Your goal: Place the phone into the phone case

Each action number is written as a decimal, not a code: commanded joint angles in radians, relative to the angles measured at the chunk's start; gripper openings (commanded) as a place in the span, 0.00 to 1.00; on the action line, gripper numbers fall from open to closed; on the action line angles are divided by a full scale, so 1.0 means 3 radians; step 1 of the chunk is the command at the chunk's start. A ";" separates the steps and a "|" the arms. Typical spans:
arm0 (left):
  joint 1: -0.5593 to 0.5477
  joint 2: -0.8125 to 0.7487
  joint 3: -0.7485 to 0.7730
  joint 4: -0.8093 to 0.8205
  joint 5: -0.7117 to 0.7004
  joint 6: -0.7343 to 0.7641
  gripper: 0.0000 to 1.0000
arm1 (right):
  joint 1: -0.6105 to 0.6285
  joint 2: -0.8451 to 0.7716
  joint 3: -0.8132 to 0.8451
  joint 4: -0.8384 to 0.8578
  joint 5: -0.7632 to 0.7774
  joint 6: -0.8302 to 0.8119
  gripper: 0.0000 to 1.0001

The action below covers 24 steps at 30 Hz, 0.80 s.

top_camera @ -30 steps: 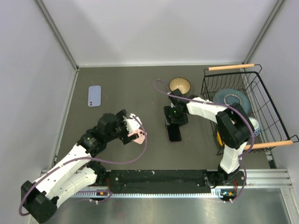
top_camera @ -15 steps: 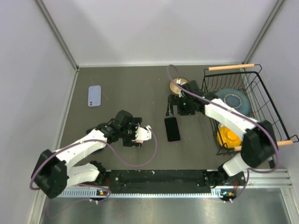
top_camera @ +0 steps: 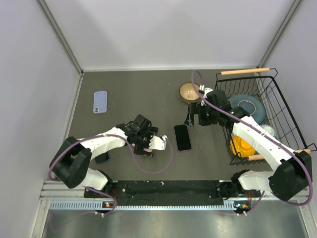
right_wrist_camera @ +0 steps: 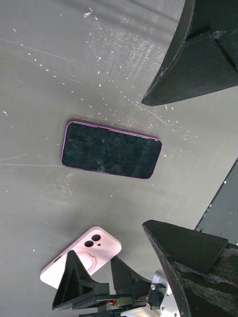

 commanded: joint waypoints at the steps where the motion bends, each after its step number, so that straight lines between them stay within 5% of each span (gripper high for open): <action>1: -0.0017 0.0297 0.0228 0.0004 0.0044 0.0205 0.99 | -0.0043 -0.0141 -0.0046 0.0091 0.0058 -0.0080 0.99; 10: -0.0017 0.0712 0.0515 -0.0328 0.0075 0.0287 0.99 | -0.0053 -0.0279 -0.0179 0.0107 0.0114 -0.0116 0.99; 24: -0.0058 0.1121 0.0950 -0.1049 0.0039 0.0047 0.85 | -0.0084 -0.0514 -0.0251 0.0112 0.0084 -0.0121 0.99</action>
